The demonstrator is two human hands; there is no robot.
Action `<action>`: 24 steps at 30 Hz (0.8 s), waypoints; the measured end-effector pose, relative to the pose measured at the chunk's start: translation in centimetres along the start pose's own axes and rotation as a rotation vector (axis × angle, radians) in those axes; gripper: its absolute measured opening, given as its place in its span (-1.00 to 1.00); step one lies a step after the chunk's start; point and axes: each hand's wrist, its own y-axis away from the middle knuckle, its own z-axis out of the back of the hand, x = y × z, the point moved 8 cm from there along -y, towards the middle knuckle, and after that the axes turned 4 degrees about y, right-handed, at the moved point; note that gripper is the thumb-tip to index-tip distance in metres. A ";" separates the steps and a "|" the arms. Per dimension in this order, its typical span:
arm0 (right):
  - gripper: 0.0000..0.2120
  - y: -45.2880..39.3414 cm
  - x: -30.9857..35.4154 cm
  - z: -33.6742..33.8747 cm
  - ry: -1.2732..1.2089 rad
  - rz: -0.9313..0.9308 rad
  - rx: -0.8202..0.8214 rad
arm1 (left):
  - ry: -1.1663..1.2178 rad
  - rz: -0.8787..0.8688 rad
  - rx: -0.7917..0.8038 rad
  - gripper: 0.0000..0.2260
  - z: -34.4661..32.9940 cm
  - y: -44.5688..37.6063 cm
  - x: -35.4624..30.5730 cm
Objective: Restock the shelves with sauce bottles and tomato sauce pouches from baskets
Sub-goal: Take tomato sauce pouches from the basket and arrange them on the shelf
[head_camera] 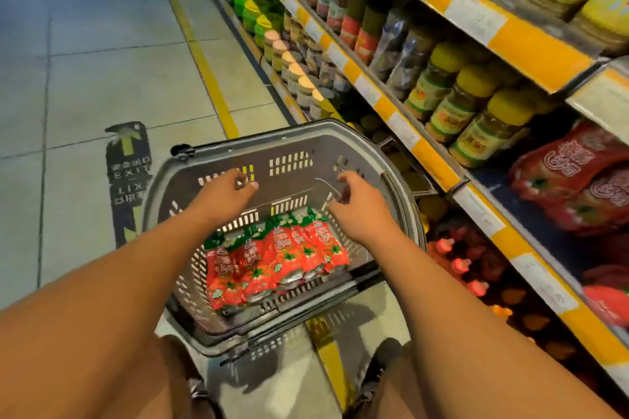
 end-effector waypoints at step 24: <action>-0.62 -8.7 -4.4 -18.3 0.160 -0.188 0.435 | -0.085 0.419 0.265 -0.67 -11.7 -4.5 12.4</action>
